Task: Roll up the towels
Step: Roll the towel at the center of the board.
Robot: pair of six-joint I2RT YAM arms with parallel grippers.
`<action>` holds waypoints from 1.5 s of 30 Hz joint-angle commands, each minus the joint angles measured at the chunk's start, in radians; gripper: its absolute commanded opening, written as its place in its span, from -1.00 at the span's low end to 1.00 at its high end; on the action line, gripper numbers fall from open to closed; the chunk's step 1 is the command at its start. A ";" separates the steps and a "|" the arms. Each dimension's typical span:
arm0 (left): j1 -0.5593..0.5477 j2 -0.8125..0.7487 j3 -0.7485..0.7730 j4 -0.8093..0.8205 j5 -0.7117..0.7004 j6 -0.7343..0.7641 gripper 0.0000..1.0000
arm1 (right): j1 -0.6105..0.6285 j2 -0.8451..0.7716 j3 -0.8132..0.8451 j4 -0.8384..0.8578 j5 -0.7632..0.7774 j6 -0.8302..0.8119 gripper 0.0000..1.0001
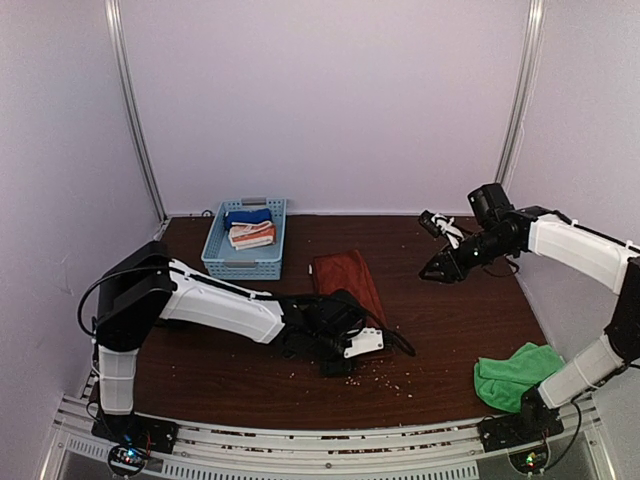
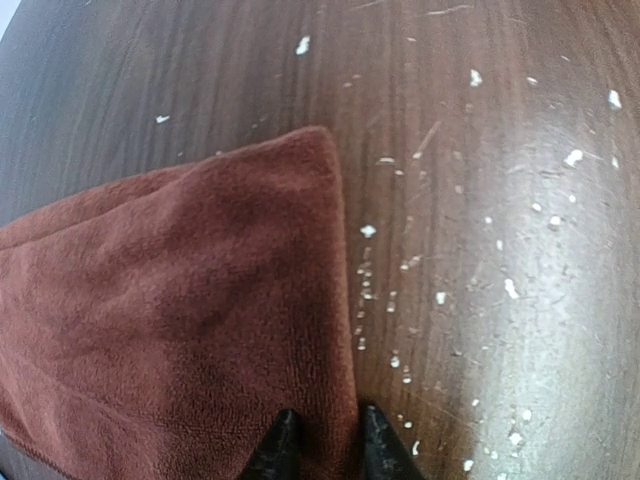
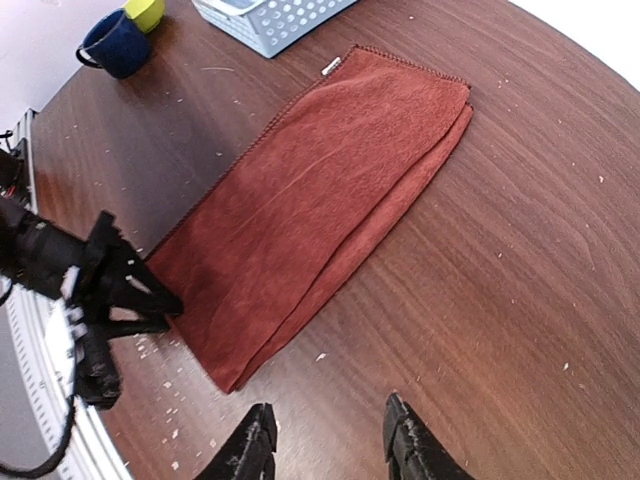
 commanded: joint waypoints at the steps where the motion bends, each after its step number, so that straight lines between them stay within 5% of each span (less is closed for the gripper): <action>1: 0.024 0.052 0.017 -0.096 0.102 -0.007 -0.66 | -0.006 -0.098 0.110 -0.176 -0.047 -0.040 -0.19; 6: 0.053 0.068 0.090 -0.137 0.168 -0.052 -0.91 | -0.006 -0.227 0.120 -0.199 -0.089 -0.119 -0.06; 11: 0.140 0.146 0.239 -0.283 0.458 -0.175 -1.00 | -0.006 -0.301 0.024 -0.178 -0.053 -0.166 0.00; 16: 0.202 0.232 0.319 -0.363 0.769 -0.265 -1.00 | 0.011 -0.336 0.000 -0.387 -0.156 -0.540 0.09; 23: 0.270 0.267 0.288 -0.229 1.045 -0.452 -1.00 | 0.226 -0.323 -0.165 -0.323 -0.003 -0.574 -0.05; 32: 0.308 0.321 0.284 -0.161 1.138 -0.578 -1.00 | 0.463 -0.204 -0.305 0.151 0.287 -0.424 -0.03; 45: 0.325 0.326 0.262 -0.160 1.109 -0.583 -1.00 | 0.595 0.145 -0.261 0.368 0.342 -0.454 0.09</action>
